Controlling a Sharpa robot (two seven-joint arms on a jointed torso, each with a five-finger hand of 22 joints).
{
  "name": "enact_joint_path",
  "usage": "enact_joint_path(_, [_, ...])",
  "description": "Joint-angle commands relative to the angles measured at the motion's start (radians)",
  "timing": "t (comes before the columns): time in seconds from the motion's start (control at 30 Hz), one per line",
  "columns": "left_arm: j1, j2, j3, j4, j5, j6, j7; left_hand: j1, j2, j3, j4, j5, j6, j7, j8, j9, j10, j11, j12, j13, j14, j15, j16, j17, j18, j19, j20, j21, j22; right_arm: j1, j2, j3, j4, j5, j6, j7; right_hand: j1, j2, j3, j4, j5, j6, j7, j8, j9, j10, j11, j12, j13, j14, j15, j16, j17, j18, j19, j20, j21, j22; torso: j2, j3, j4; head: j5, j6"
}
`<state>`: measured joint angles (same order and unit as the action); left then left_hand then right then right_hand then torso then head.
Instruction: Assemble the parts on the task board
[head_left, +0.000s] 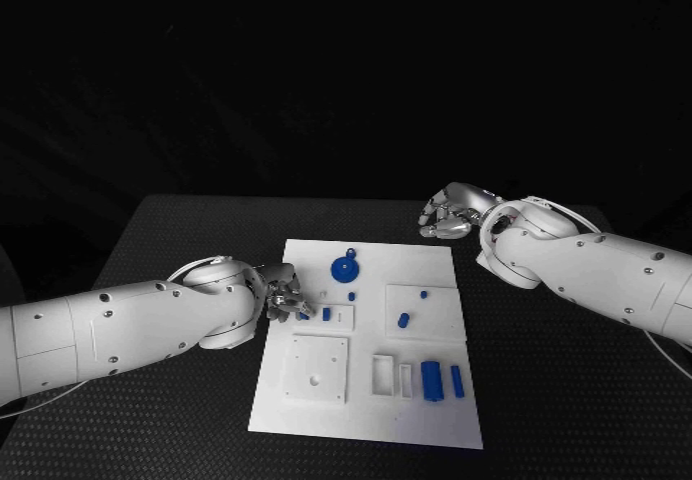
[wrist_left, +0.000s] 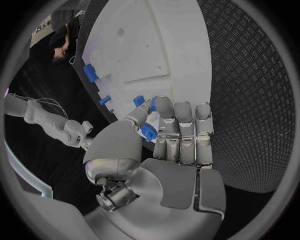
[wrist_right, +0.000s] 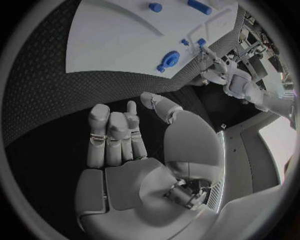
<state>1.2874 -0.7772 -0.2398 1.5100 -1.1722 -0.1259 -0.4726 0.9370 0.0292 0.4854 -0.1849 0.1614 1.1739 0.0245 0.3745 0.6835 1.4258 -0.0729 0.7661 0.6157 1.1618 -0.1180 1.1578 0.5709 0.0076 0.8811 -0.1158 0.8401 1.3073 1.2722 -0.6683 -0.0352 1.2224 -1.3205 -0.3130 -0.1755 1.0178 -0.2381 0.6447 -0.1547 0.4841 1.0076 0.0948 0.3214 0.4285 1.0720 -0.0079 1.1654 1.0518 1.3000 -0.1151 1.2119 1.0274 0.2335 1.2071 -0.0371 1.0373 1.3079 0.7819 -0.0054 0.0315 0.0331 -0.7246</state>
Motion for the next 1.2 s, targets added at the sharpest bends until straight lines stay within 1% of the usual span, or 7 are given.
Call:
enact_joint_path(0.03, [-0.004, 0.003, -0.001, 0.001, -0.005, 0.026, -0.002, 0.005, 0.006, 0.003, -0.001, 0.006, 0.011, -0.004, 0.003, 0.001, -0.002, -0.004, 0.004, 0.002, 0.004, -0.005, 0.003, 0.001, 0.007, 0.005, -0.098, 0.006, 0.023, 0.0, 0.0, 0.0, 0.002, -0.003, 0.01, 0.003, -0.006, 0.005, 0.0, -0.003, 0.005, 0.002, 0.01, -0.004, -0.001, -0.007, 0.002, 0.006, -0.002, -0.004, 0.002, -0.006, 0.002, 0.028, 0.0, -0.01, -0.007, 0.014, 0.0, 0.0003, -0.0006, 0.0, 0.0])
enact_joint_path(0.4, [-0.005, 0.009, -0.001, -0.009, -0.005, 0.028, -0.003, 0.001, 0.003, 0.002, 0.001, 0.003, 0.009, -0.003, 0.002, 0.001, -0.004, -0.004, 0.004, 0.003, 0.002, -0.005, 0.004, 0.002, 0.006, 0.004, -0.098, 0.007, 0.023, 0.0, -0.001, 0.0, 0.003, -0.003, 0.011, 0.003, -0.006, 0.005, 0.0, -0.003, 0.005, 0.002, 0.01, -0.004, -0.001, -0.007, 0.002, 0.006, -0.002, -0.004, 0.002, -0.006, 0.002, 0.028, 0.0, -0.01, -0.007, 0.014, 0.0, 0.0005, -0.0008, 0.0, 0.0])
enact_joint_path(0.47, [-0.005, 0.011, -0.001, -0.011, -0.005, 0.03, -0.003, -0.004, -0.003, 0.0, 0.005, -0.005, 0.008, -0.003, 0.001, 0.001, -0.005, -0.003, 0.005, 0.005, 0.001, -0.006, 0.004, 0.002, 0.006, 0.004, -0.099, 0.008, 0.023, 0.0, -0.001, 0.0, 0.004, -0.003, 0.012, 0.003, -0.006, 0.005, 0.0, -0.003, 0.005, 0.002, 0.01, -0.004, -0.001, -0.007, 0.002, 0.006, -0.002, -0.004, 0.002, -0.006, 0.002, 0.028, 0.0, -0.01, -0.007, 0.014, 0.0, 0.0006, -0.001, 0.0, 0.0])
enact_joint_path(0.53, [-0.005, 0.016, -0.001, -0.015, -0.005, 0.038, -0.002, -0.011, -0.011, 0.001, 0.018, -0.038, 0.008, -0.003, 0.001, 0.002, -0.008, -0.003, 0.007, 0.008, -0.001, -0.007, 0.004, 0.002, 0.007, 0.002, -0.101, 0.009, 0.022, 0.0, -0.001, 0.0, 0.006, -0.004, 0.016, 0.003, -0.006, 0.005, 0.0, -0.003, 0.005, 0.002, 0.01, -0.004, -0.001, -0.007, 0.002, 0.006, -0.002, -0.004, 0.002, -0.006, 0.002, 0.028, 0.0, -0.01, -0.007, 0.014, 0.0, 0.0002, -0.0006, 0.0, -0.001])
enact_joint_path(0.7, [-0.007, 0.03, -0.001, -0.029, -0.005, 0.054, -0.004, -0.026, -0.021, 0.001, 0.046, -0.062, 0.012, -0.005, 0.003, 0.004, -0.009, -0.004, 0.009, 0.011, -0.001, -0.01, 0.006, 0.002, 0.006, 0.002, -0.103, 0.011, 0.021, 0.0, -0.001, 0.0, 0.006, -0.004, 0.016, 0.003, 0.017, 0.009, 0.015, -0.017, -0.021, 0.002, 0.01, -0.004, -0.001, -0.007, 0.001, 0.007, -0.002, -0.004, 0.001, -0.007, 0.002, 0.028, -0.001, -0.011, -0.008, 0.014, 0.001, 0.0005, 0.0003, -0.001, -0.001])
enact_joint_path(0.83, [-0.01, 0.034, -0.001, -0.035, -0.005, 0.056, -0.004, -0.041, -0.046, -0.003, 0.078, -0.107, 0.012, -0.006, 0.004, 0.007, -0.011, -0.005, 0.01, 0.014, -0.002, -0.012, 0.007, 0.003, 0.007, 0.001, -0.106, 0.012, 0.021, 0.0, 0.0, 0.0, 0.006, -0.003, 0.019, 0.005, 0.011, 0.007, 0.014, -0.013, -0.02, 0.002, 0.01, -0.004, -0.001, -0.007, 0.002, 0.007, -0.003, -0.004, 0.002, -0.007, 0.002, 0.028, 0.0, -0.01, -0.008, 0.014, 0.0, -0.0003, 0.0, -0.004, -0.001])
enact_joint_path(1.2, [-0.011, 0.032, -0.001, -0.038, -0.005, 0.073, -0.005, -0.055, -0.094, -0.011, 0.114, -0.108, 0.01, -0.007, 0.004, 0.009, -0.012, -0.006, 0.011, 0.017, -0.003, -0.014, 0.008, 0.003, 0.009, 0.0, -0.108, 0.012, 0.02, 0.0, 0.0, 0.0, 0.005, -0.003, 0.02, 0.005, 0.004, 0.006, 0.013, -0.009, -0.014, 0.001, 0.011, -0.004, -0.002, -0.007, 0.002, 0.007, -0.003, -0.004, 0.002, -0.007, 0.002, 0.028, 0.0, -0.009, -0.009, 0.014, 0.0, 0.0, -0.0006, -0.007, -0.002])
